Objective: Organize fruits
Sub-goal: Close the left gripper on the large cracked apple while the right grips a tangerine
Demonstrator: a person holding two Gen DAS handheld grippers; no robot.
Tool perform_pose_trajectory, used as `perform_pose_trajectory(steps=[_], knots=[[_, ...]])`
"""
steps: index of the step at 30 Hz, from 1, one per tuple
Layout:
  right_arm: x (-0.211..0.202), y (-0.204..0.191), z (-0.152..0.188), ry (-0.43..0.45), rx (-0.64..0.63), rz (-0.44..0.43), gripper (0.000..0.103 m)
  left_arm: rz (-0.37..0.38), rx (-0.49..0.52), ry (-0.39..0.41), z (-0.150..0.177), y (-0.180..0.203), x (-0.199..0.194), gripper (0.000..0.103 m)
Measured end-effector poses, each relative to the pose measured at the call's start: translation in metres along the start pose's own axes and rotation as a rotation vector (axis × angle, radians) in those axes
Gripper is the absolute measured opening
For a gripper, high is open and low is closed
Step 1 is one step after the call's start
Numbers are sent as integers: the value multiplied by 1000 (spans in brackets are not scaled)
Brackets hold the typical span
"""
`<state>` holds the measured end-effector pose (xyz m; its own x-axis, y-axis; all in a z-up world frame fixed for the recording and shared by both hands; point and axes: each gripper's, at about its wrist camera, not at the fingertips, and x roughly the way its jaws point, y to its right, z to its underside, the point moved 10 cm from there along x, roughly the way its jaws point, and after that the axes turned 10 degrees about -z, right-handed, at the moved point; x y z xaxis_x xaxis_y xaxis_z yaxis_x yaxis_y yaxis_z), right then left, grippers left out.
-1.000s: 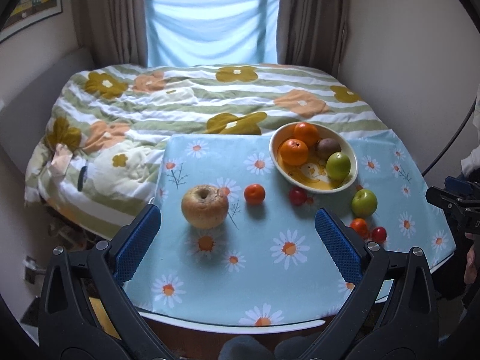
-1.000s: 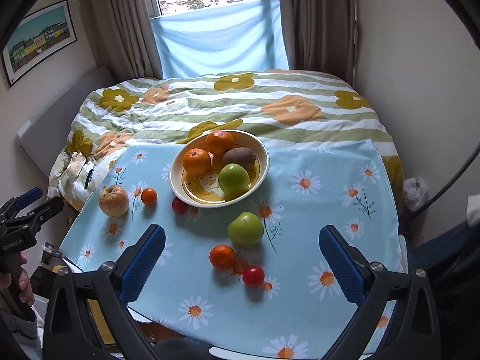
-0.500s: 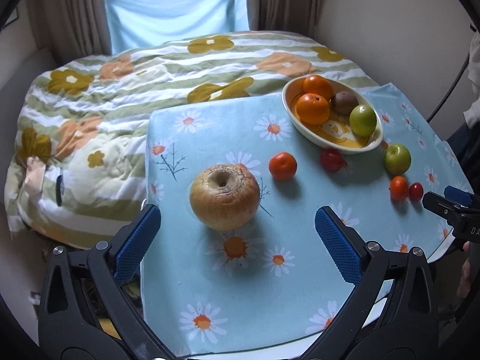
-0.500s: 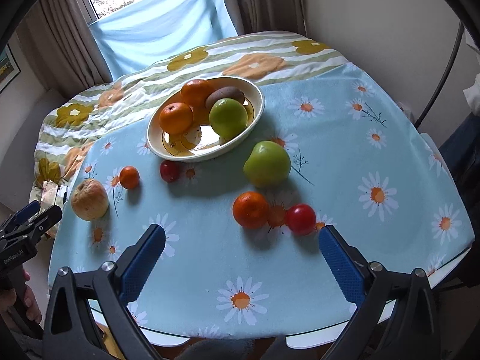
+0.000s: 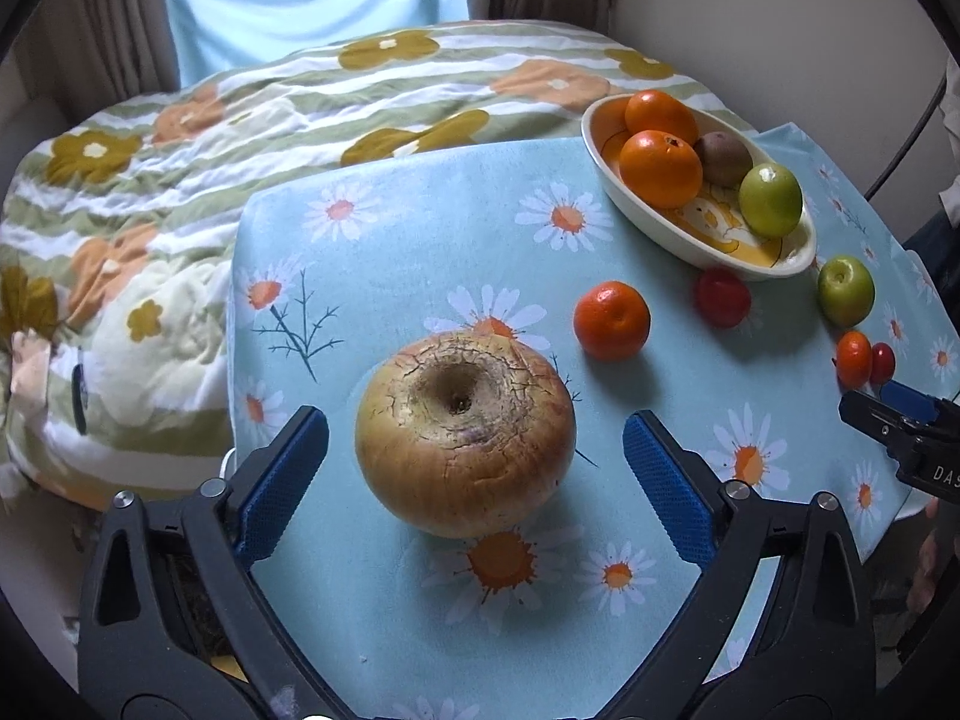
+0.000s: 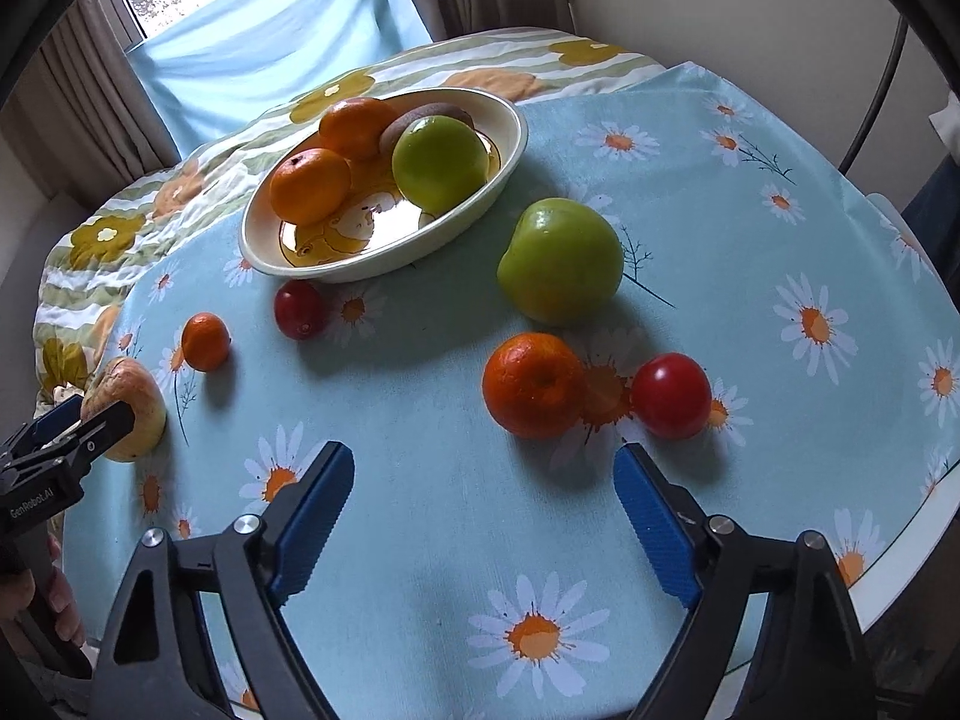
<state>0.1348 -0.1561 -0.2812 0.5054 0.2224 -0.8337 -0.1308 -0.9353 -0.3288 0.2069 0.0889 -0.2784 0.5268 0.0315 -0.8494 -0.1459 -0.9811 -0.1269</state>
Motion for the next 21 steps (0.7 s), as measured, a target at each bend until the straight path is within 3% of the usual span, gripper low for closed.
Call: perform_pose_trajectory(steps=[3, 9, 21], knots=[[5, 1, -4, 2, 9, 10, 86, 1, 2, -31, 3, -1, 10, 88], [12, 1, -7, -10, 16, 14, 75, -12, 0, -63, 8, -2, 19, 81], [19, 7, -15, -21, 5, 36, 61, -21, -1, -54, 9, -3, 18, 81]])
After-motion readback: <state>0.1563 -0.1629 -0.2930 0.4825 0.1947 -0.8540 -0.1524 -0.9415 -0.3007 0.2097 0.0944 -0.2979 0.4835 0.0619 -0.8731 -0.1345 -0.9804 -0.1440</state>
